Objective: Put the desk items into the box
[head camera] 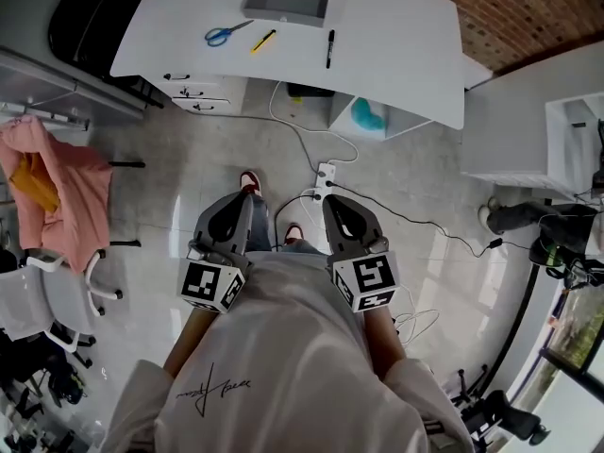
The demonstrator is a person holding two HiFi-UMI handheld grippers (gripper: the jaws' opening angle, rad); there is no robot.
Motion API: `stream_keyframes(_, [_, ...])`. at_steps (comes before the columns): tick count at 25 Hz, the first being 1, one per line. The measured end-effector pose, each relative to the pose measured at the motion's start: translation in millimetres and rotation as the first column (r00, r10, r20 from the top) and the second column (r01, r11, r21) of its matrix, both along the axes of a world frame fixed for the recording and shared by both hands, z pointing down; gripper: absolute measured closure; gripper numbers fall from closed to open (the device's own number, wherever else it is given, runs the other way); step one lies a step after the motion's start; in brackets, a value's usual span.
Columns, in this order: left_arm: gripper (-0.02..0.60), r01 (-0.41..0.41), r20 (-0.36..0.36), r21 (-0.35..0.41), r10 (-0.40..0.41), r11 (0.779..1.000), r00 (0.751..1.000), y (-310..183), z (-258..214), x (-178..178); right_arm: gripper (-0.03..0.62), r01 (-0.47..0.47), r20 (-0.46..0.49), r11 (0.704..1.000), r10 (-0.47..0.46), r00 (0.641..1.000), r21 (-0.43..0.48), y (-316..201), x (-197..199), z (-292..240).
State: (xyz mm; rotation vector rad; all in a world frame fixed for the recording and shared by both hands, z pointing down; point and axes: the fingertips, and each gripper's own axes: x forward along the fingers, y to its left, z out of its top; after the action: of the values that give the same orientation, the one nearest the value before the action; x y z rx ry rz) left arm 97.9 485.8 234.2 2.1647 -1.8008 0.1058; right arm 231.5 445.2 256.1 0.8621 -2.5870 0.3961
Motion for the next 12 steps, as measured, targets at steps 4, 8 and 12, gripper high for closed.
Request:
stream_keyframes(4, [0.575,-0.015,0.006,-0.010,0.015,1.000,1.000,-21,0,-20,0.568,0.043,-0.025,0.999,-0.043,0.999,-0.003,-16,-32,-2])
stream_keyframes(8, [0.575,-0.001,0.000,-0.013,0.001,1.000,1.000,-40,-3,-53,0.568,0.042,-0.055,0.999,-0.042,0.998,-0.005,-35,-60,-4])
stream_keyframes(12, [0.575,0.003,0.009,-0.011,-0.003,1.000,1.000,-55,-8,-84,0.568,0.020,-0.064,1.000,-0.021,0.998,-0.021,-50,-81,-6])
